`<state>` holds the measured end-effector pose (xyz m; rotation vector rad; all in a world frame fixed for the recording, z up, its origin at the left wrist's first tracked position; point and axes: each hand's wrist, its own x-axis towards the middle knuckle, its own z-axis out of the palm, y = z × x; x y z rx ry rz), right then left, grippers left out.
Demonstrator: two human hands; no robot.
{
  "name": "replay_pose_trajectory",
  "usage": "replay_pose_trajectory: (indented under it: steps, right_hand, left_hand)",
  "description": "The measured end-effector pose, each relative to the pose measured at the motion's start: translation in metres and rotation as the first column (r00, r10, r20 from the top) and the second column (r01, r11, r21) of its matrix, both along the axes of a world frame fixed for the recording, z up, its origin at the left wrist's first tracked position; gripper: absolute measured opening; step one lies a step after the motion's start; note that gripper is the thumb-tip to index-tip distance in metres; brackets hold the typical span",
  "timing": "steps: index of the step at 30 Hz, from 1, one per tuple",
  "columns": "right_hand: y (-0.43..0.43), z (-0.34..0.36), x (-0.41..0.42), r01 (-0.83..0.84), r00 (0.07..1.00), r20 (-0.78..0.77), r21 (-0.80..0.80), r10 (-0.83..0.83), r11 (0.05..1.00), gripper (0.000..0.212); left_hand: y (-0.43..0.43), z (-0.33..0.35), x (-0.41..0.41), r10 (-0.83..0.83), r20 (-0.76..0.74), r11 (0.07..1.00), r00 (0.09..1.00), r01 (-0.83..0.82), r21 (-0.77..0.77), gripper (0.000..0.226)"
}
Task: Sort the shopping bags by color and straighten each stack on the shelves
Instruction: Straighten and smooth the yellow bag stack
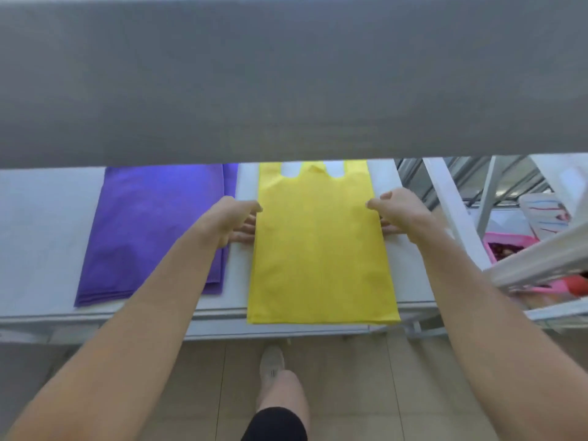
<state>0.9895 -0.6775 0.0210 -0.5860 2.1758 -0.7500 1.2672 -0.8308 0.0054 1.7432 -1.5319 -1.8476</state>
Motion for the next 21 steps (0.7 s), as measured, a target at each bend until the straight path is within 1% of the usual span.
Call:
replay_pose_trajectory:
  steps: [2,4,5,8,11,16,19,21]
  right_hand:
    - [0.033,0.002,0.016,-0.032,0.999,-0.012,0.032,0.032,0.999,0.047]
    - [0.062,0.004,0.032,-0.093,0.994,-0.049,0.072,0.097,0.993,0.026]
    - [0.076,0.004,0.040,-0.128,0.988,-0.074,0.088,0.134,0.988,0.020]
    - [0.102,-0.003,0.058,-0.183,0.965,-0.169,0.113,0.201,0.977,0.031]
    - [0.112,-0.012,0.071,-0.231,0.951,-0.189,0.084,0.243,0.969,0.026]
    - [0.106,-0.016,0.065,-0.200,0.945,-0.264,0.005,0.194,0.980,0.031]
    - [0.094,-0.017,0.052,-0.145,0.949,-0.284,-0.019,0.134,0.989,0.037]
    - [0.084,-0.019,0.043,-0.115,0.948,-0.302,-0.027,0.102,0.993,0.032]
  left_hand:
    - [0.034,0.001,0.018,-0.028,0.025,0.999,0.999,0.027,0.044,0.023]
    - [0.064,0.001,0.032,-0.048,0.029,0.997,0.998,0.046,0.067,0.025]
    - [0.077,0.000,0.036,-0.060,0.043,0.997,0.997,0.058,0.060,0.025]
    - [0.112,-0.008,0.037,-0.083,0.147,0.995,0.986,0.089,-0.033,0.028]
    - [0.133,-0.014,0.028,-0.080,0.237,0.976,0.968,0.125,-0.179,0.033]
    - [0.132,-0.008,0.004,-0.026,0.349,0.926,0.937,0.154,-0.344,0.035]
    - [0.117,-0.010,-0.011,-0.008,0.350,0.908,0.937,0.154,-0.390,0.031]
    - [0.108,-0.011,-0.019,0.007,0.338,0.893,0.941,0.146,-0.425,0.027]
